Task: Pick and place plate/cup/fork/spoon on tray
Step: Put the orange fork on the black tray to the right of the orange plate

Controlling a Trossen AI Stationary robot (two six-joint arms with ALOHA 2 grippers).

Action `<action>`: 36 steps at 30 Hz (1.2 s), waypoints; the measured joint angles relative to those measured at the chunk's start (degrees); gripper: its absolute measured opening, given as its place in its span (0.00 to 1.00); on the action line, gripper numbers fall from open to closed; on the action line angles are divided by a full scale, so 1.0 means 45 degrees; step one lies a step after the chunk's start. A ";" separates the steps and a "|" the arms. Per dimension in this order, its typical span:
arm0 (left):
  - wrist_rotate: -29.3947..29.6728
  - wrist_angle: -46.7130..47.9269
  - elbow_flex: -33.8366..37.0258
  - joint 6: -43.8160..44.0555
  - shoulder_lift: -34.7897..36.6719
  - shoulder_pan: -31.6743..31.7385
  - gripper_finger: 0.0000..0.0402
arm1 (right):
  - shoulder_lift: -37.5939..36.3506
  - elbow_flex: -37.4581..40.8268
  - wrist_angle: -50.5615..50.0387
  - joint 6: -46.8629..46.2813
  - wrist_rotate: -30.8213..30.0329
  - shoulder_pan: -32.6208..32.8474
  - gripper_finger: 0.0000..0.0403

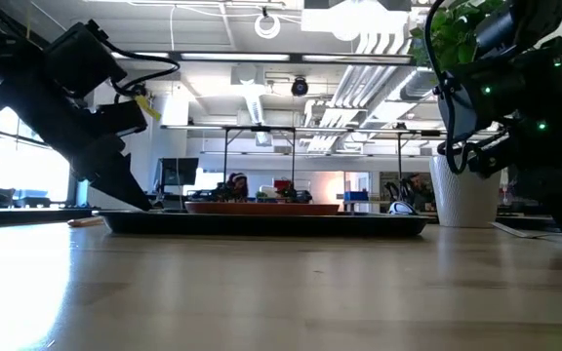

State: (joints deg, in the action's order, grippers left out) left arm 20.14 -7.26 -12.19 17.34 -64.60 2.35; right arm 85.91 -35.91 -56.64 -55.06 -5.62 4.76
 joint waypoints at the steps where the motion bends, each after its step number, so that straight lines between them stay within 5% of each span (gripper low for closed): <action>1: 0.0001 -0.0009 0.0000 0.0000 0.0000 0.0000 0.33 | -0.0197 0.0013 0.0081 0.0304 0.0067 -0.0107 0.38; 11: -0.0227 0.0029 0.0000 0.0000 0.0000 -0.0005 0.33 | -0.2202 0.1464 0.1906 0.1878 0.1587 -0.2728 0.03; 16: -0.0227 0.0026 0.0000 -0.0255 0.0000 -0.0005 0.33 | -0.2727 0.1385 0.1875 0.0597 0.1398 -0.2865 0.04; 26: -0.0118 -0.0424 -0.0010 -0.0204 0.0000 -0.0001 0.33 | -0.3268 -0.1728 0.3368 -0.1183 -0.2234 -0.2103 0.03; 30: -0.0135 -0.0380 -0.0010 -0.0102 0.0000 -0.0005 0.33 | -0.2651 -0.3020 0.4148 -0.2067 -0.2318 -0.2493 0.04; 36: -0.0135 -0.0375 -0.0010 -0.0112 0.0000 -0.0005 0.33 | -0.0451 -0.5889 0.4366 0.0105 -0.2468 -0.3866 0.04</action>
State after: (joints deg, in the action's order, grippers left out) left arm 19.53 -8.95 -12.23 16.84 -64.60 2.33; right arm 83.88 -62.41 -37.00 -54.58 -16.72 -12.64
